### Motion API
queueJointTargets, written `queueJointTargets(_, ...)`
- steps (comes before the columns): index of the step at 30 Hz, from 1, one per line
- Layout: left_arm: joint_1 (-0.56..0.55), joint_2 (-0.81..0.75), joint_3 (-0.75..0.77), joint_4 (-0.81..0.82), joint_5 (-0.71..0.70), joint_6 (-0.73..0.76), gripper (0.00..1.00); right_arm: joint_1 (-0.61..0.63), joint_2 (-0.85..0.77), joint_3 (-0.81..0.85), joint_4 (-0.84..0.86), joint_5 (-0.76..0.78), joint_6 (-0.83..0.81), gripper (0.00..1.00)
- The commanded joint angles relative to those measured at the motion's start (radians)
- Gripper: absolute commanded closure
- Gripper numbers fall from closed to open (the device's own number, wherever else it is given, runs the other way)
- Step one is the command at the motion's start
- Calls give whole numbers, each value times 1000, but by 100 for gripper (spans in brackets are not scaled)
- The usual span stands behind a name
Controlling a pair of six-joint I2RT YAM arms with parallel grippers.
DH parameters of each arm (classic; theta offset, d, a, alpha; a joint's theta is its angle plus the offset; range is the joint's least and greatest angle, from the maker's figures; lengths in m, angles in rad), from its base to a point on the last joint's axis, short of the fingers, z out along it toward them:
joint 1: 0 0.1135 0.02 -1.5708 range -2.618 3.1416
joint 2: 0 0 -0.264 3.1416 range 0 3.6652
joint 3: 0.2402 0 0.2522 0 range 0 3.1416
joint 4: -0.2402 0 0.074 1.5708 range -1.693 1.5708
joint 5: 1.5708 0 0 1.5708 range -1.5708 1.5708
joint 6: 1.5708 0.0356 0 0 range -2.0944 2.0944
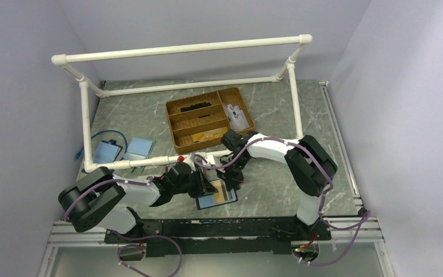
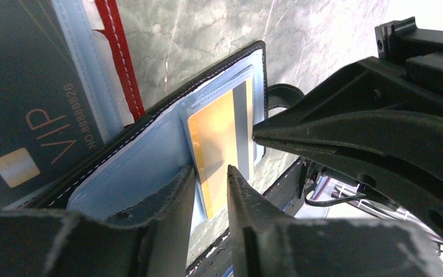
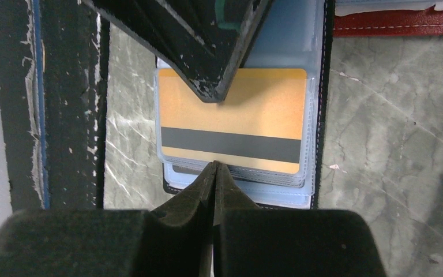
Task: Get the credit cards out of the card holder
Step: Remove the credit card from the card holder.
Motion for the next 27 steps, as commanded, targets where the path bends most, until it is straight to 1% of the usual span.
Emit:
queueJointTargets(1,-1,9,8,21,10,-12,77,32,43,47,30,-119,54,97)
queueJointTargets(3,0,1,3,18,5,-11,86,32,50,50,36,-100,68,97)
queueJointTargets(4,-1,-5,1,15,2,-11,94,30,52,51,41,-81,75,97)
queueJointTargets(5,0,-12,-1,10,-1,-9,100,28,53,52,47,-65,85,97)
queueJointTargets(12,5,-92,-39,-23,-25,20,100,-15,39,57,46,-49,98,96)
queueJointTargets(21,29,-248,-96,-116,-34,45,100,-20,62,55,46,9,101,94)
queueJointTargets(27,43,-258,-112,-106,1,43,100,-19,71,57,47,7,108,93)
